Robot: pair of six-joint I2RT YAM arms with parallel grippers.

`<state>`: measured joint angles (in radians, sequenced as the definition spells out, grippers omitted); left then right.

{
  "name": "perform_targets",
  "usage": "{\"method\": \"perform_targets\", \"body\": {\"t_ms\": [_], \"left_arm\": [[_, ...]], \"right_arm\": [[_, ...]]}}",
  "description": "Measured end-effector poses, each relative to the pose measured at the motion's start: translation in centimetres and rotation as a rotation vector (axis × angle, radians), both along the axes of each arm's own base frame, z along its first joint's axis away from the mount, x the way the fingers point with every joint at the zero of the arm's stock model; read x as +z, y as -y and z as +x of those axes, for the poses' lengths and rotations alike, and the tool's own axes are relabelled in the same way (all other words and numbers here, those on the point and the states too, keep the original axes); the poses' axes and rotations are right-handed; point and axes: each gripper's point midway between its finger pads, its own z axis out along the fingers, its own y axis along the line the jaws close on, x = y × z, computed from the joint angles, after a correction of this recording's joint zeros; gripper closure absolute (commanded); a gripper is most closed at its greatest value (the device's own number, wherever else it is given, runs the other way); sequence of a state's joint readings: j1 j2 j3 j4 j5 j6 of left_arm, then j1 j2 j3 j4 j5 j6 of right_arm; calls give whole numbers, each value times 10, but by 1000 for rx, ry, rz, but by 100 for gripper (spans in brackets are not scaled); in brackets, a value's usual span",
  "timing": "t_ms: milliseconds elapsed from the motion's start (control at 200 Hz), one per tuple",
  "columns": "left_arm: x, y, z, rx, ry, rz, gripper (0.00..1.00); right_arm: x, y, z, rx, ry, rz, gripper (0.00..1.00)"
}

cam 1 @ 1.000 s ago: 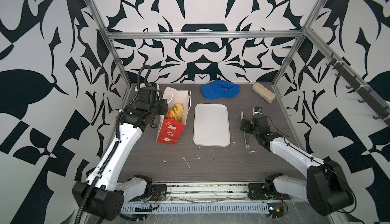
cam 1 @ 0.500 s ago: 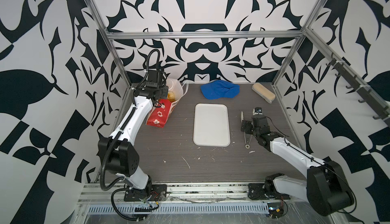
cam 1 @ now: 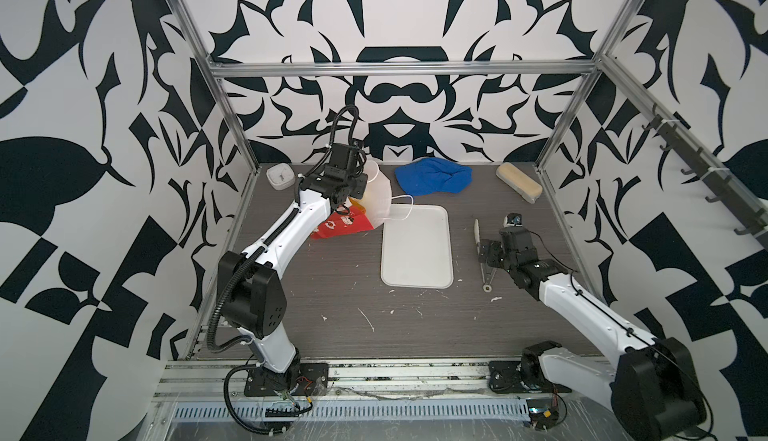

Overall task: Take the fake bread out of the paper bag
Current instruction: 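Tilt the bag toward the tray with the left gripper while the right grasps the tongs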

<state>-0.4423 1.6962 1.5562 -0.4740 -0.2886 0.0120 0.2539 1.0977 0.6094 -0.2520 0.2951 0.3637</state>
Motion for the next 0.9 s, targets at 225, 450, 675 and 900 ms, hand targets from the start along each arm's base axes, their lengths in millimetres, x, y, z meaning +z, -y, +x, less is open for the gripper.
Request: {"method": "perform_targets", "body": {"t_ms": [225,450,675,900], "left_arm": [[-33,13,-14,-4,-47,-19,100],[-53,16,-29,-6,-85,-50,100],[-43,18,-36,-9,-59,-102,100],[-49,20,-41,-22,-66,-120,100]], "right_arm": [[-8,22,-14,-87,-108,-5,0],[-30,31,-18,-115,-235,21,0],[-51,11,-15,-44,-334,95,0],[-64,-2,-5,10,-400,133,3]]}}
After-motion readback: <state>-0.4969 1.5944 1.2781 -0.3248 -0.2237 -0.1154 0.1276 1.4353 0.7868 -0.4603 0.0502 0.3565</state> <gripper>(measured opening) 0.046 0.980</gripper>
